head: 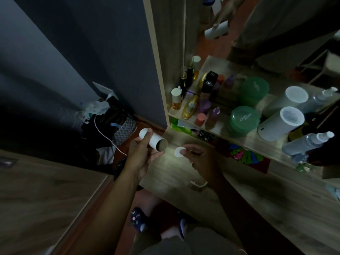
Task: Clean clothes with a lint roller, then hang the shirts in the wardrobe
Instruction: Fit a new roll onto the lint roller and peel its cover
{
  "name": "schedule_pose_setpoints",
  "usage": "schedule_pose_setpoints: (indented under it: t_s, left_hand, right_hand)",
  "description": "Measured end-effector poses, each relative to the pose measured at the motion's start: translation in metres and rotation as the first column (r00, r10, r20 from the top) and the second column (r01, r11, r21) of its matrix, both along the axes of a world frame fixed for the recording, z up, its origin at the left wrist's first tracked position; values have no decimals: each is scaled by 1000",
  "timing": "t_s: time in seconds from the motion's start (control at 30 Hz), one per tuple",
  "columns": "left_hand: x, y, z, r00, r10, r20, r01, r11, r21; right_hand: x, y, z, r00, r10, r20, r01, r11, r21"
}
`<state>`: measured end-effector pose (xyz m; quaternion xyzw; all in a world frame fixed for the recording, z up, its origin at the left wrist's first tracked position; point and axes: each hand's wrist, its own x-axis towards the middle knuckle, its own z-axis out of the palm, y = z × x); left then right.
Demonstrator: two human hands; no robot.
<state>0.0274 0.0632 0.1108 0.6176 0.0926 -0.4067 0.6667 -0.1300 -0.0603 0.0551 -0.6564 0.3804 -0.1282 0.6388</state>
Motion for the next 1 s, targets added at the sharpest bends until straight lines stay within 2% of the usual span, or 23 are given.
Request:
schedule_pose_setpoints:
  t_s: [0.13,0.23,0.47,1.0]
  left_hand:
    - [2,0,13,1000,7,-4,-7,999,-32]
    - [0,0,22,1000,-12,15,12,1000,-28]
    - [0,-3,39,993,-55,105,59,998,-34]
    - [5,-5,50,997,-61,44,64,996,-66]
  right_hand:
    - [15,7,49,976,31,215,-31,1000,-1]
    - [28,10,64,959,22,284,-2,998,-70]
    - [35,10,66,955,40,293,24,977,-211]
    - [49,6,64,963,61,262,31,943,-333]
